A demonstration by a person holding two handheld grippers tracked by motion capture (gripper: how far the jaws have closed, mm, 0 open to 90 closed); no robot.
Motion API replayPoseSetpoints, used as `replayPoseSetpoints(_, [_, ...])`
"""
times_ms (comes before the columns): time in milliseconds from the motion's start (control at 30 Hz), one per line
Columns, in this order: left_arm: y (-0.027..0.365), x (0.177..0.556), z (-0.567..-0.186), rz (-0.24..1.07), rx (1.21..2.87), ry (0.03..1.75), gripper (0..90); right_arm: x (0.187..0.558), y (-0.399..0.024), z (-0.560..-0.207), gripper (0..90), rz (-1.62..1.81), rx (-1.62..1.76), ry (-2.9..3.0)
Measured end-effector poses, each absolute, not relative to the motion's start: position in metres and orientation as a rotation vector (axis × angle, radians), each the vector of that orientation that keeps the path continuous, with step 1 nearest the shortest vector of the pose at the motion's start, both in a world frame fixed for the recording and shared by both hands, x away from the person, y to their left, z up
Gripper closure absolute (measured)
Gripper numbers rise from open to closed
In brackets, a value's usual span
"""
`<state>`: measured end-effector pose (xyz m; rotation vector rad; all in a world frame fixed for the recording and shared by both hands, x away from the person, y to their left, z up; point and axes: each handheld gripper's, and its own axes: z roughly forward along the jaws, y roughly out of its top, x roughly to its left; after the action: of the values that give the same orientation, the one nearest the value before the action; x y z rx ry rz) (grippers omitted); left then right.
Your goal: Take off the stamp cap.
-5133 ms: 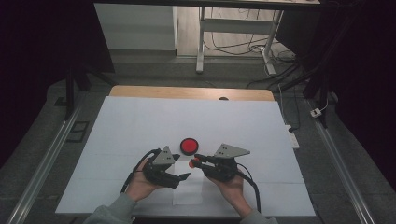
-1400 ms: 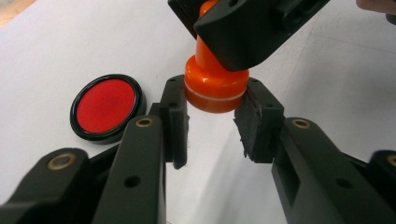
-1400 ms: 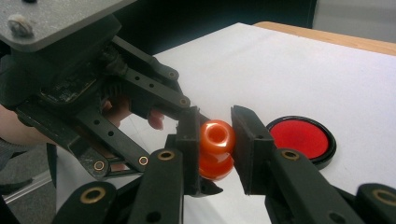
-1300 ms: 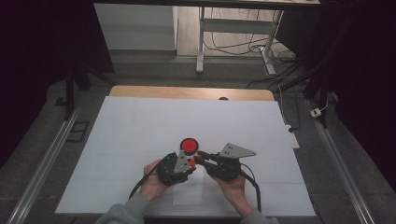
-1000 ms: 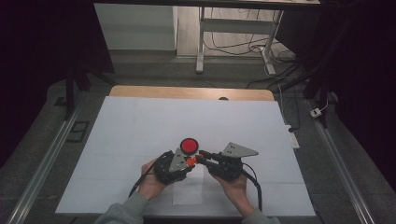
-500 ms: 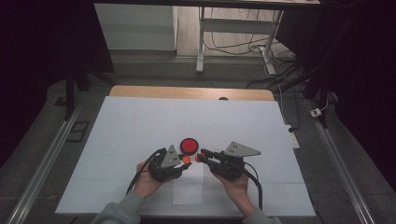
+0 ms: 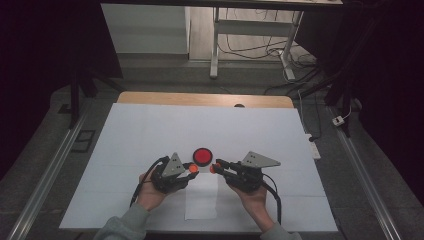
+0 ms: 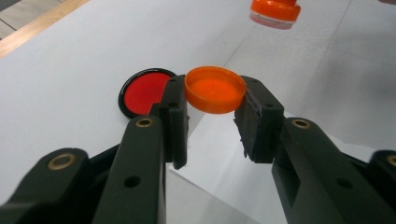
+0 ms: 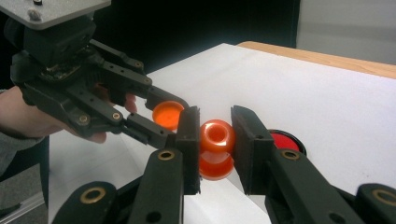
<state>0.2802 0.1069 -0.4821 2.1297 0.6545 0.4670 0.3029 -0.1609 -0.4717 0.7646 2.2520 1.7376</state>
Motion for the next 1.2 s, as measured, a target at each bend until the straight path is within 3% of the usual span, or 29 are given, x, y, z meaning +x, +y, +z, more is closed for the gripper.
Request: replayPoseSetpoints(1200, [0.191,0.258,-0.495,0.434,2.039,0.851,64.8,0.304,-0.164,-0.473,72.2,1.7,0.769,2.249])
